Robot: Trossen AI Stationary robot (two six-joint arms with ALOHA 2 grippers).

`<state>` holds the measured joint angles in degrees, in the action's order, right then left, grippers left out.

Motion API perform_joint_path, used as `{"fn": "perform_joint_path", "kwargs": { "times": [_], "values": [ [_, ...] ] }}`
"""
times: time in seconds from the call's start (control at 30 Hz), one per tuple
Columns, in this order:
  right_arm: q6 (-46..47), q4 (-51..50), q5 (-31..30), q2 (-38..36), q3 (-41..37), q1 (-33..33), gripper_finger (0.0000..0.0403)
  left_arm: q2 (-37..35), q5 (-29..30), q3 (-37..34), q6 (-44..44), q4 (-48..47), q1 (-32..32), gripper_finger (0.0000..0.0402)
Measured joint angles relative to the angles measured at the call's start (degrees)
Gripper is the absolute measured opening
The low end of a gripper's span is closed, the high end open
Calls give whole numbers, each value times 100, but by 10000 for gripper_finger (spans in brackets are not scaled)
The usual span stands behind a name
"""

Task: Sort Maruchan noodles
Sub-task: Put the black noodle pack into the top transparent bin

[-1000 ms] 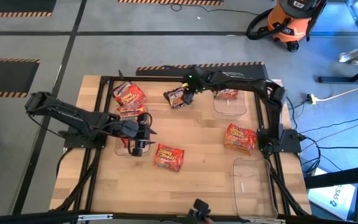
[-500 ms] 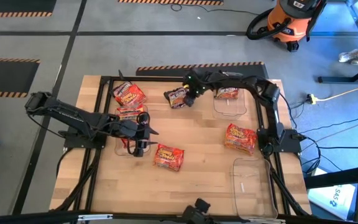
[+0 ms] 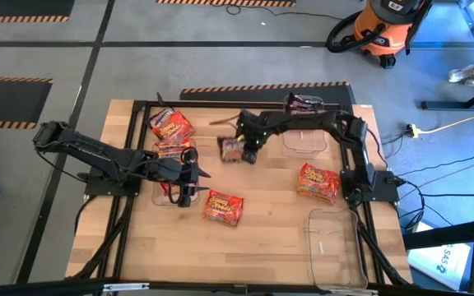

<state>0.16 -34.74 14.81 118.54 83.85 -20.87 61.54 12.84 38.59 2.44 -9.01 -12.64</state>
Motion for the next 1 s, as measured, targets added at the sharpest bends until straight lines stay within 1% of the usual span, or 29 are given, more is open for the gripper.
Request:
{"fn": "perform_joint_path", "kwargs": {
  "times": [0.13, 0.3, 0.43, 0.53, 0.6, 0.7, 0.8, 0.9, 1.0],
  "values": [
    [-17, -207, 220, -199, -24, 277, 17, 0, 0, 0, -15, 148, 0, 180],
    [-53, -305, -40, -798, -10, 210, 17, 46, -1, 0, -176, 474, 2, 180],
    [-63, -24, -184, -984, -8, -7, 17, 399, 8, 0, -372, 978, 88, 180],
    [-117, 237, -180, -920, -13, -168, 17, 774, -17, -3, -403, 1398, 261, 180],
    [-224, 425, -176, -794, -11, -245, 19, 1009, -13, 25, -222, 1634, 470, 180],
    [-296, 580, -171, -601, -17, -329, 41, 1360, -55, 249, 282, 1447, 885, 180],
    [-504, 703, -123, -415, -17, -333, 79, 1754, -335, 529, 622, 1064, 1241, 180],
    [-655, 871, -100, -232, -17, -316, 117, 2221, -539, 777, 825, 697, 1472, 180],
    [-666, 1008, -110, -103, -15, -313, 143, 2678, -657, 888, 989, 581, 1633, 180]
  ]
}}
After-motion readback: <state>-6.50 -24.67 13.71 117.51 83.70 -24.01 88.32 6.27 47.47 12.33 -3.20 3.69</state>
